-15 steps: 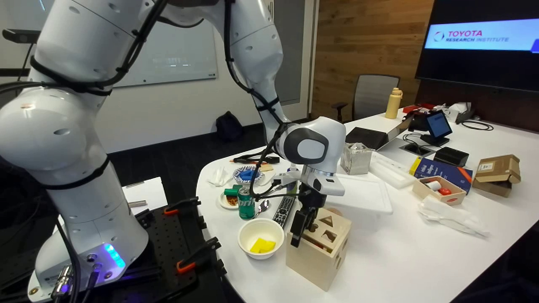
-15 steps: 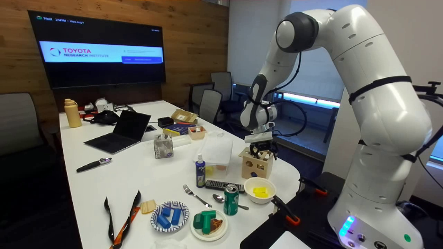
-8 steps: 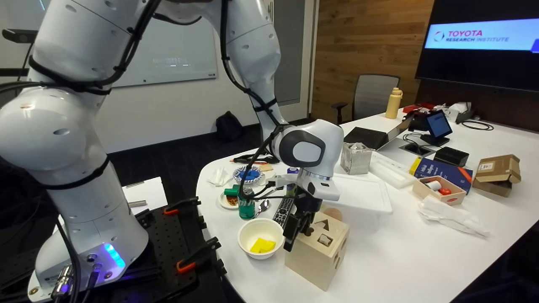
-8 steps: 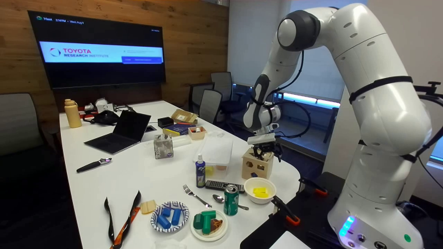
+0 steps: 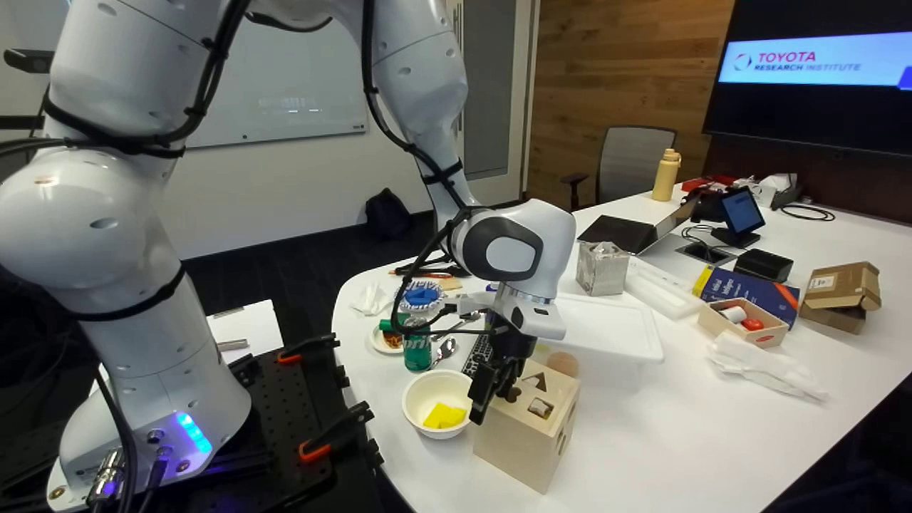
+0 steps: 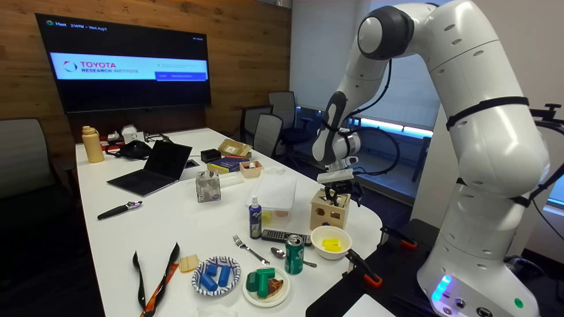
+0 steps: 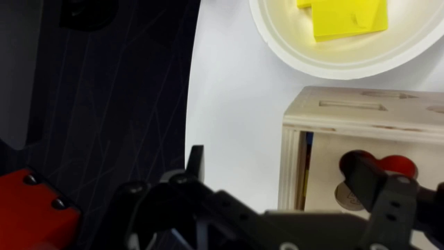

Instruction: Move the blue bottle forwards then close the lid on the wooden toy box.

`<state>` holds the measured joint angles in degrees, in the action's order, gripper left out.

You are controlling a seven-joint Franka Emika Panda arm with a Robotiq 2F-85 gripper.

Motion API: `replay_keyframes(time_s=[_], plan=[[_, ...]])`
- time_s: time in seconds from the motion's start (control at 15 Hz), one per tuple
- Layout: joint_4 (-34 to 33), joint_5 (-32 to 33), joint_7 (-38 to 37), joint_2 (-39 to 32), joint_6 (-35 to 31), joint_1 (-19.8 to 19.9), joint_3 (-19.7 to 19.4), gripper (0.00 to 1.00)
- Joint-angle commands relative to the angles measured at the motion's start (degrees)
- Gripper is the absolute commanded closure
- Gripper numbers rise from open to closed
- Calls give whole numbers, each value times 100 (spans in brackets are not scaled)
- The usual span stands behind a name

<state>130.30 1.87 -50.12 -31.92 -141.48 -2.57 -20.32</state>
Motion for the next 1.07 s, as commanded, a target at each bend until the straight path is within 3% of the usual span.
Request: replay_keyframes(time_s=[0.0, 1.0], plan=[[314, -23, -108, 391, -21, 82, 44, 0], [687, -7, 332, 1562, -355, 254, 367, 0]])
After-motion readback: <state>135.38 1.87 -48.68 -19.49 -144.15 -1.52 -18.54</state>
